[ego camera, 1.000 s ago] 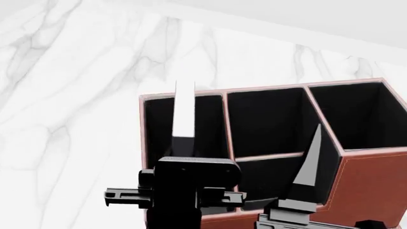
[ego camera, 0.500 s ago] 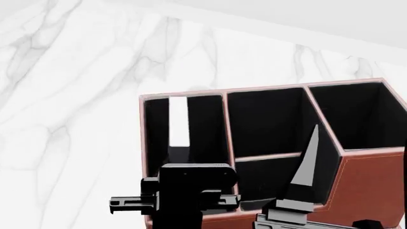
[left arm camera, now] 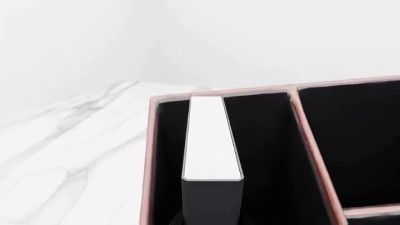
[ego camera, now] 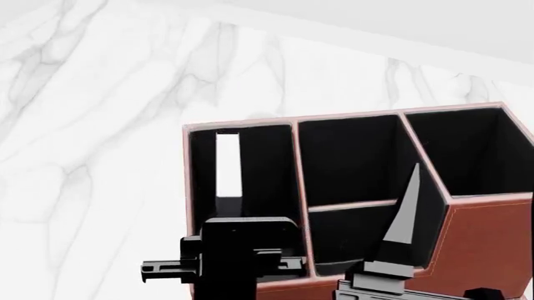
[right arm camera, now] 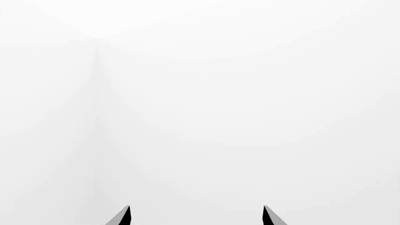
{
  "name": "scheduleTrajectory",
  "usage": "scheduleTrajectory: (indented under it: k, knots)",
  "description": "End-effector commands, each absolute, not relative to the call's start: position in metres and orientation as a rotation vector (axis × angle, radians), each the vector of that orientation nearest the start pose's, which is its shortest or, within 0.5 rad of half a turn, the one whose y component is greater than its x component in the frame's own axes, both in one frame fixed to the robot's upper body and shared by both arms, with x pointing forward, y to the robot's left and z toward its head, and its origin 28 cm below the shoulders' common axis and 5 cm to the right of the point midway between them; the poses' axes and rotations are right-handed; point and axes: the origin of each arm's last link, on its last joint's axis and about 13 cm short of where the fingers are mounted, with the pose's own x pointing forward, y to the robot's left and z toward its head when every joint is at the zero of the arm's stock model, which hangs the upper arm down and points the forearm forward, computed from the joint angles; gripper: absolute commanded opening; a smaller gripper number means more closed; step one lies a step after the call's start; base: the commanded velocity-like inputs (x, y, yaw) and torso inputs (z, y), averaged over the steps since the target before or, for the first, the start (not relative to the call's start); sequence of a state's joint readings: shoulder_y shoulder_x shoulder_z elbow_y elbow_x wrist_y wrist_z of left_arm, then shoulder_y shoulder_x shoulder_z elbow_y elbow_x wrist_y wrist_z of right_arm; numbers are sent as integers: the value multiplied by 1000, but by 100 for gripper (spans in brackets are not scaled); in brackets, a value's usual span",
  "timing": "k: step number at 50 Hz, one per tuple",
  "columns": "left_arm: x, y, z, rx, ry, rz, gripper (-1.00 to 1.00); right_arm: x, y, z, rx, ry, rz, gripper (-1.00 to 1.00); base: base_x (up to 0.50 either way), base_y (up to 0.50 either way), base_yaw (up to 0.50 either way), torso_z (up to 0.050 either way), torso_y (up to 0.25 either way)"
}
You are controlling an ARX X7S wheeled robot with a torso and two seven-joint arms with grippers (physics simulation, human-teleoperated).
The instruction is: Pick up the book and place it in the left compartment of the caddy.
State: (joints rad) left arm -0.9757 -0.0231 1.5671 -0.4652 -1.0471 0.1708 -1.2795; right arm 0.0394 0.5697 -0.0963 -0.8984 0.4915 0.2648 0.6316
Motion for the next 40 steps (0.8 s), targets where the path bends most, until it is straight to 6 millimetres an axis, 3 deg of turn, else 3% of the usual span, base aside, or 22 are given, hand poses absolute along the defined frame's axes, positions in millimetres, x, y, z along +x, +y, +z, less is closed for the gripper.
scheduleTrajectory:
  k: [1,40]
  knots:
    - [290,27,86,4,15,78,-100,167,-125,183,47,-528,-116,100,0,0,0,0,0]
    - [289,32,73,11,35,43,-100,167,-125,182,46,-524,-116,100,0,0,0,0,2]
